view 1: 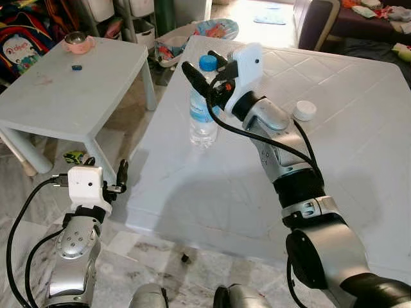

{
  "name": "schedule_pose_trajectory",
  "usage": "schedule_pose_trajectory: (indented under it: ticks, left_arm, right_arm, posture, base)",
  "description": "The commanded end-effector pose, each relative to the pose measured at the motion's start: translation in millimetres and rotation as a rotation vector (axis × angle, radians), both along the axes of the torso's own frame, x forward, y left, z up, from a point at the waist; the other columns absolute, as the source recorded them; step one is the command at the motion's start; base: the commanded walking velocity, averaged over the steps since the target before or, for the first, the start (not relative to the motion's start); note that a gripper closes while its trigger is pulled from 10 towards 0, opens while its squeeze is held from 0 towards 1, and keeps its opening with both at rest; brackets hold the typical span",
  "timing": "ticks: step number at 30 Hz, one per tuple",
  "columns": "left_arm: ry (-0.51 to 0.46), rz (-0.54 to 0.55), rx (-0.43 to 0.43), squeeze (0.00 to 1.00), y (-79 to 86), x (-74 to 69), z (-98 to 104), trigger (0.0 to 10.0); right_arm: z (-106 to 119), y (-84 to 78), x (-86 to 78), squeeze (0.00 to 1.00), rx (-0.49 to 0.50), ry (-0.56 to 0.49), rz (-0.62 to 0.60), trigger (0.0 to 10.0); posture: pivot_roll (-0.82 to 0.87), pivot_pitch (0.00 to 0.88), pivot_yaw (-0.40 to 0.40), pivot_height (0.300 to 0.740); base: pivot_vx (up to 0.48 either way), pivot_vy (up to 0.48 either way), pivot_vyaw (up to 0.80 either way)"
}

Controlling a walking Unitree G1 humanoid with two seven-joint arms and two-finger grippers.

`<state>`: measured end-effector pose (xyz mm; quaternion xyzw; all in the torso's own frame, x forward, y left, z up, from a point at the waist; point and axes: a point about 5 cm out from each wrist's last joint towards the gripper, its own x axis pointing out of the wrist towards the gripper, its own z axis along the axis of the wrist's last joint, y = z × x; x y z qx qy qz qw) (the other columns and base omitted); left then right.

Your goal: Restocking fridge

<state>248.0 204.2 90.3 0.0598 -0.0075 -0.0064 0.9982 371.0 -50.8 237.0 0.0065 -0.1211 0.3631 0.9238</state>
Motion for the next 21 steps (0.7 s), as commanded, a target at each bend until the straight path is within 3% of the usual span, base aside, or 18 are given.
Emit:
schedule_pose_trajectory:
  ticks: [1, 8, 13, 21]
  left_arm:
    - [0.023, -0.001, 0.003, 0.00, -0.6, -2.0, -4.6, 10.0]
    - [0.026, -0.009, 0.003, 0.00, -1.3, -1.6, -5.0, 10.0]
    - [0.057, 0.000, 0.000, 0.00, -2.1, -0.2, -8.6, 10.0]
    - [0.061, 0.043, -0.026, 0.00, 5.0, 0.9, -8.9, 10.0]
  right_arm:
    - [1.6, 3.9, -0.7, 0.00, -0.039, 0.005, 0.012, 0.0]
    - [-1.7, -0.4, -1.1, 0.00, -0.069, 0.024, -0.018, 0.0]
    - [-0.2, -13.6, 1.8, 0.00, -0.100, 0.042, -0.079, 0.0]
    - [-10.6, -38.5, -15.1, 0.00, -0.064, 0.041, -0.136, 0.0]
  posture:
    - [0.10, 0.101, -0.026, 0.740]
    - [0.10, 0.101, -0.022, 0.740]
    - [0.10, 0.096, -0.026, 0.740]
    - [0.10, 0.097, -0.028, 0.740]
  base:
    - [0.000, 0.000, 0.00]
    - [0.000, 0.000, 0.00]
    - [0.000, 0.000, 0.00]
    - [0.000, 0.000, 0.00]
